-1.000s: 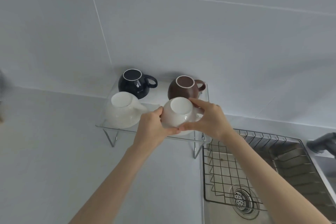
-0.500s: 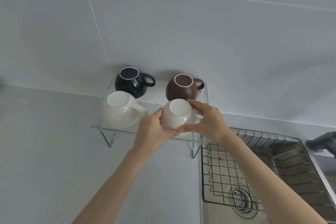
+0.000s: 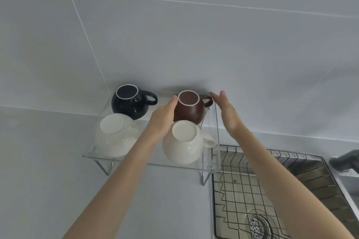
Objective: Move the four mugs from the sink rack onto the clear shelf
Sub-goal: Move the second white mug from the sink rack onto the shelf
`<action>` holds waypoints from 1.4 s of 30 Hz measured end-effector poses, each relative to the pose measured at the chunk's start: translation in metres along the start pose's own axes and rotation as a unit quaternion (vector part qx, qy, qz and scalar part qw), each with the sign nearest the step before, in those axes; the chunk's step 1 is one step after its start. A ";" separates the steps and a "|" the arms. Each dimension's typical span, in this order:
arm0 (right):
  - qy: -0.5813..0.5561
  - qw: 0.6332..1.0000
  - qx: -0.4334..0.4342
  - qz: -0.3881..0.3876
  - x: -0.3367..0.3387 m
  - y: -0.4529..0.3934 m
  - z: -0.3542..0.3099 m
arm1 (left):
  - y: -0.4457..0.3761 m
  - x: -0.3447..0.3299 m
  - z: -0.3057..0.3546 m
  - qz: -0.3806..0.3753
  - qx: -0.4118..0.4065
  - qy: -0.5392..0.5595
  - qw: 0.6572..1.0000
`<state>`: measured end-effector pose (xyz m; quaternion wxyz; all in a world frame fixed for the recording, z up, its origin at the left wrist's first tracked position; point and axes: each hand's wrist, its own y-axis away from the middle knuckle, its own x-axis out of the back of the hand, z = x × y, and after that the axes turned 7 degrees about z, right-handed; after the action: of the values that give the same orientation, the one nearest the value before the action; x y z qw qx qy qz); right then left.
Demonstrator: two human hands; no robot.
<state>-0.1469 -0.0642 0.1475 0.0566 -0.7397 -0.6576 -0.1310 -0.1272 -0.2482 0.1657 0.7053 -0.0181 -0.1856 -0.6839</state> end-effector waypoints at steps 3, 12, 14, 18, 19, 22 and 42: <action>-0.014 1.000 -0.009 -0.001 -0.003 0.001 0.006 | -0.006 -0.001 -0.007 -0.010 0.013 0.035 0.999; -0.056 0.998 -0.017 0.014 -0.008 0.029 0.014 | -0.022 0.001 -0.001 -0.026 0.007 0.040 0.999; -0.046 0.999 -0.017 0.014 -0.008 0.034 0.018 | -0.026 0.003 0.001 -0.035 0.005 0.027 0.999; -0.053 0.999 -0.014 0.002 -0.009 0.040 0.020 | -0.032 0.007 0.002 -0.031 0.001 -0.012 0.999; -0.053 0.998 -0.015 -0.001 -0.009 0.041 0.019 | -0.031 0.006 0.001 -0.034 -0.002 -0.010 0.999; -0.047 0.999 -0.014 0.004 -0.011 0.042 0.019 | -0.029 0.004 -0.001 -0.041 -0.013 -0.002 0.999; -0.023 0.986 -0.074 -0.150 -0.130 -0.006 -0.069 | -0.038 0.129 -0.024 0.170 0.043 -0.076 0.982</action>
<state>-0.1742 -0.2056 0.1780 -0.0341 -0.6380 -0.7504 -0.1694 -0.1590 -0.3807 0.1712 0.7953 -0.0710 -0.2622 -0.5419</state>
